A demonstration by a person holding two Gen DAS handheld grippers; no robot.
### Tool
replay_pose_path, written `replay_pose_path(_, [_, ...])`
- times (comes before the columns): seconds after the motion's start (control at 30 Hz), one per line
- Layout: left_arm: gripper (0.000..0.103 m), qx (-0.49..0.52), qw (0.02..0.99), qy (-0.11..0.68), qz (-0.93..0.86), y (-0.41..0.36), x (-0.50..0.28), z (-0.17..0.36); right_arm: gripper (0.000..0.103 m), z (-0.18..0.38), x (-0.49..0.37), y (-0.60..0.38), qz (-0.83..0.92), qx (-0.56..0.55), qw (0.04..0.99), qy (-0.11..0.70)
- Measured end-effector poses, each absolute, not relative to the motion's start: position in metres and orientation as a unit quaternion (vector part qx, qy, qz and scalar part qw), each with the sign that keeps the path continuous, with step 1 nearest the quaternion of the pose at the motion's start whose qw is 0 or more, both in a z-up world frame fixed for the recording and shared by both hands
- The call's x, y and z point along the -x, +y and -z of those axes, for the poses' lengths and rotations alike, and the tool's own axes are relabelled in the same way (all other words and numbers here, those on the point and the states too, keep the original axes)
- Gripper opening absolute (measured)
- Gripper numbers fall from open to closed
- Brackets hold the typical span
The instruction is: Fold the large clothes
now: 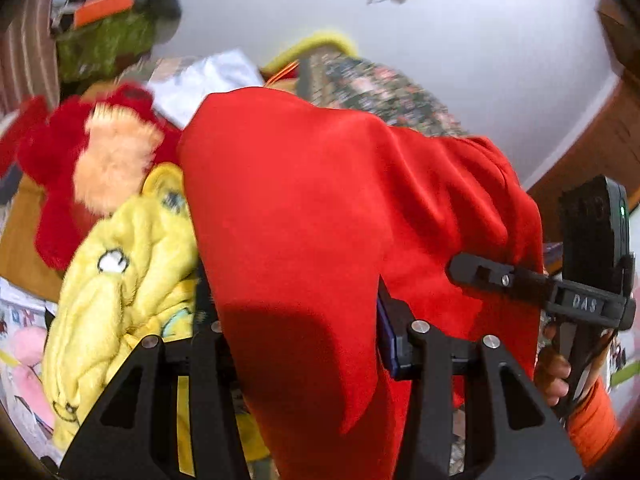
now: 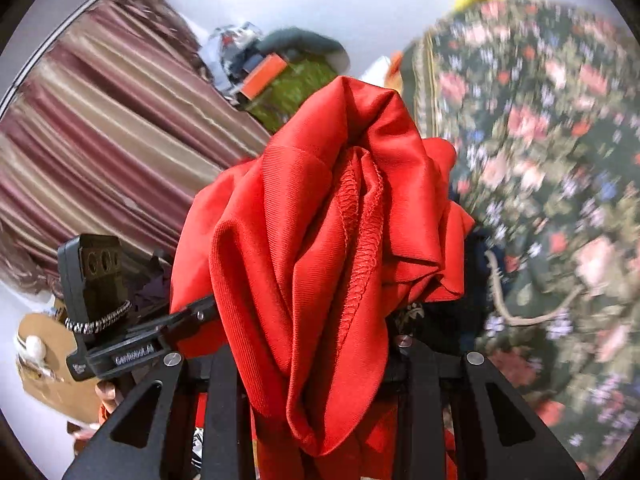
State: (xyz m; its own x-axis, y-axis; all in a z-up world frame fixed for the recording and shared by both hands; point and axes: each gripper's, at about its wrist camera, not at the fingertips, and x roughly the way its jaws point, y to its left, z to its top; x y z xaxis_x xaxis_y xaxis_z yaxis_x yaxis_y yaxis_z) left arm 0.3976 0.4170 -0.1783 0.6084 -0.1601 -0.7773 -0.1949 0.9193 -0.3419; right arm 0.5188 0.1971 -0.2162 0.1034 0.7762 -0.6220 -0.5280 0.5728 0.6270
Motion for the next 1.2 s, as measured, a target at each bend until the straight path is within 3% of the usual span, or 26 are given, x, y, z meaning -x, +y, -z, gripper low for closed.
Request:
replay_pose_path(0.13, [0.049, 0.215, 0.851, 0.478, -0.028, 0.442, -0.417, 0.226, 0.027, 0.26, -0.528, 0.215, -0.425, -0.1, 0.731, 0.525])
replay_pose_path(0.3, [0.068, 0.191, 0.862, 0.469, -0.023, 0.442, -0.416, 0.243, 0.029, 0.291, -0.538, 0.205, -0.425, -0.108, 0.724, 0.532])
replay_pose_path(0.4, [0.077, 0.157, 0.864, 0.477, -0.036, 0.427, -0.407, 0.24, 0.046, 0.292, -0.535, 0.201, -0.411, -0.077, 0.73, 0.541])
replay_pose_path(0.47, [0.079, 0.13, 0.87, 0.473, -0.046, 0.416, -0.394, 0.234, 0.071, 0.287, -0.528, 0.196, -0.39, -0.05, 0.744, 0.54])
replay_pose_path(0.53, [0.082, 0.11, 0.874, 0.471, -0.05, 0.407, -0.382, 0.227, 0.078, 0.286, -0.522, 0.186, -0.379, -0.049, 0.753, 0.536])
replay_pose_path(0.7, [0.094, 0.081, 0.874, 0.475, -0.061, 0.393, -0.344, 0.232, 0.078, 0.299, -0.503, 0.176, -0.38, -0.032, 0.737, 0.558])
replay_pose_path(1.03, [0.094, 0.12, 0.865, 0.477, -0.097, 0.392, -0.287, 0.242, 0.078, 0.299, -0.462, 0.141, -0.35, 0.107, 0.774, 0.517])
replay_pose_path(1.2, [0.094, 0.078, 0.866, 0.478, -0.128, 0.375, -0.27, 0.226, 0.078, 0.266, -0.438, 0.111, -0.324, 0.137, 0.8, 0.487])
